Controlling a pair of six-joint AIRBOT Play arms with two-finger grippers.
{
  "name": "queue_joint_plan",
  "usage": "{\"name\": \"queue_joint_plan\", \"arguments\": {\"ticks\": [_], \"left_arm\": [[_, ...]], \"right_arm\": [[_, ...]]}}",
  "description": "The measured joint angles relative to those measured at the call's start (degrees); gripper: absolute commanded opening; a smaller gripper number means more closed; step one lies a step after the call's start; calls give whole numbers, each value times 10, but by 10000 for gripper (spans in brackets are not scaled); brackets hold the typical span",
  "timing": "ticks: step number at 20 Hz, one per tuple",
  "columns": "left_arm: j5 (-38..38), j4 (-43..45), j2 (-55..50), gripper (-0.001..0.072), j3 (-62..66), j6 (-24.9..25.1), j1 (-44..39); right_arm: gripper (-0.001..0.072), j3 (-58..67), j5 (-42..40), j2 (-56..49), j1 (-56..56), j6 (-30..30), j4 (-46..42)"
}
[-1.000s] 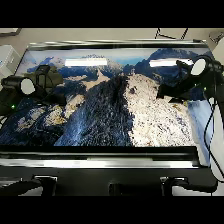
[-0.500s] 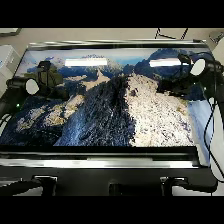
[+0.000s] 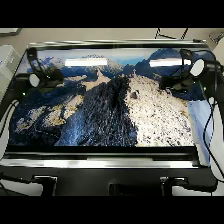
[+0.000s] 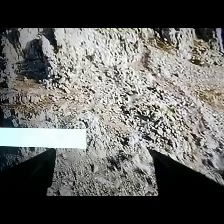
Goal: Fold the clothes and pants, and hang the long-sleeved shirts on hangers.
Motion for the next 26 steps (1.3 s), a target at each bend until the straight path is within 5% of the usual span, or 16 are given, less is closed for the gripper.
{"name": "queue_joint_plan", "arguments": {"ticks": [4, 7, 10, 17, 18, 20, 21, 26], "left_arm": [[-90, -76, -80, 713, 84, -76, 140], [-158, -132, -122, 712, 104, -86, 212], [-157, -218, -159, 712, 111, -37, 241], [-23, -416, -217, 709, 115, 97, 214], [-1, -429, -222, 659, 115, 106, 207], [42, -447, -228, 181, 115, 113, 192], [59, -453, -229, 20, 116, 113, 186], [68, -466, -200, 20, 117, 145, 161]], "right_arm": [[672, 0, 7, -4, 0, 0, 0], [672, 0, 12, -7, 0, 0, 2], [672, 0, 15, -8, 0, 0, 7], [672, 0, 19, -9, 0, 0, 24], [672, 0, 22, -9, 0, 2, 26], [672, 0, 31, -9, 0, 4, 33], [673, 0, 39, -9, 0, 5, 35], [673, 0, 60, -6, 0, 6, 42]]}}
